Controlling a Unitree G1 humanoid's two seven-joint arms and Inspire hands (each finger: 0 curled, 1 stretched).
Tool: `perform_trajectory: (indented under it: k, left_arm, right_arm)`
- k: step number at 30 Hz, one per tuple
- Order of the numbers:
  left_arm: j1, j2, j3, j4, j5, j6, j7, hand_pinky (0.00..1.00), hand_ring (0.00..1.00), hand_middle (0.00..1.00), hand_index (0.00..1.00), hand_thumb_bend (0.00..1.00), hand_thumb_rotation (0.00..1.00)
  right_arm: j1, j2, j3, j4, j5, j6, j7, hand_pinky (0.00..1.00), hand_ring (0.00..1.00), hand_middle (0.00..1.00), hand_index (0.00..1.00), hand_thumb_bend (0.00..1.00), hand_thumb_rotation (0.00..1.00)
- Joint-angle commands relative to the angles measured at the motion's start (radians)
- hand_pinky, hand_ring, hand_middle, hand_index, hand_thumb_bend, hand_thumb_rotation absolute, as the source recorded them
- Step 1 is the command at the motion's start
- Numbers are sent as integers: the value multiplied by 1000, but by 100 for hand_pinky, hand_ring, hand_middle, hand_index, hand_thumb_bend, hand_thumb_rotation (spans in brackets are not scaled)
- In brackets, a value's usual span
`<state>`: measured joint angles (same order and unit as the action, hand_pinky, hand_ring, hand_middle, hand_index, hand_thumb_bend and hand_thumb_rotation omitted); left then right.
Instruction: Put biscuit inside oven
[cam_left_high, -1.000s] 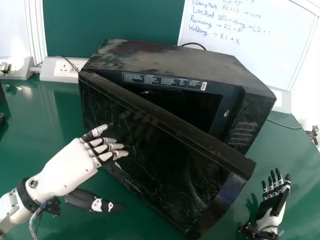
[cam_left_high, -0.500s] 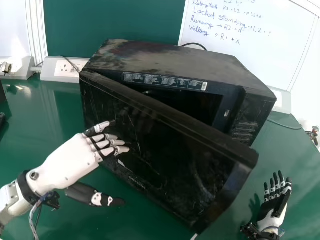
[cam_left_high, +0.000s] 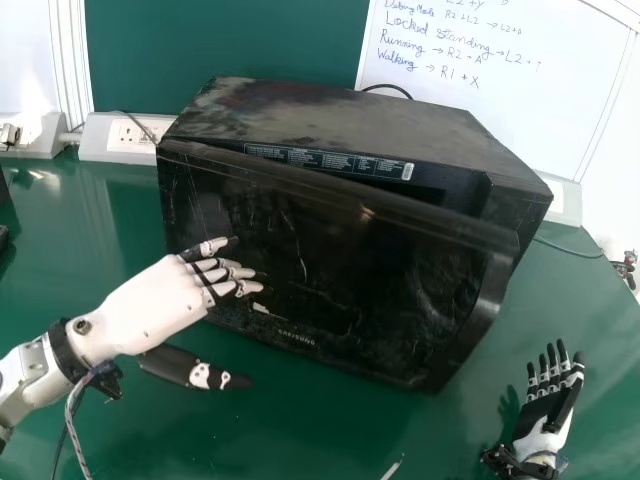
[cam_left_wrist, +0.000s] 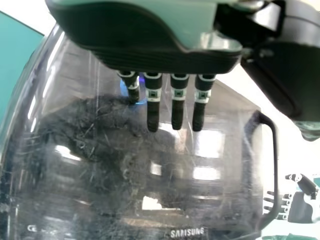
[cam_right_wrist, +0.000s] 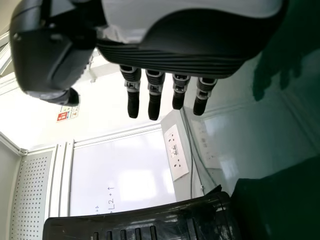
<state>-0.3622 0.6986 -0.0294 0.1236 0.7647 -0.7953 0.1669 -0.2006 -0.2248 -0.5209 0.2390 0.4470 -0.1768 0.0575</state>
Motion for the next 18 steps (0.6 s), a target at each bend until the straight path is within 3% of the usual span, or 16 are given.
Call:
perform_trajectory:
  k: [1, 9, 18]
  left_arm:
    - [-15, 10, -22, 22, -6, -8, -4, 79, 84, 90, 87, 78, 85]
    - [-37, 12, -37, 41, -17, -9, -20, 84, 86, 91, 88, 77, 87]
    - [-61, 12, -45, 71, -16, -28, -16, 87, 87, 92, 89, 76, 87]
  right_arm:
    - [4, 1, -4, 10, 13, -19, 28, 100, 99, 98, 97, 64, 68]
    - [2, -15, 0, 35, -29, -33, 40, 100, 100, 100, 100, 70, 86]
    - [-4, -13, -5, 37, -13, -17, 51, 100, 100, 100, 100, 70, 86]
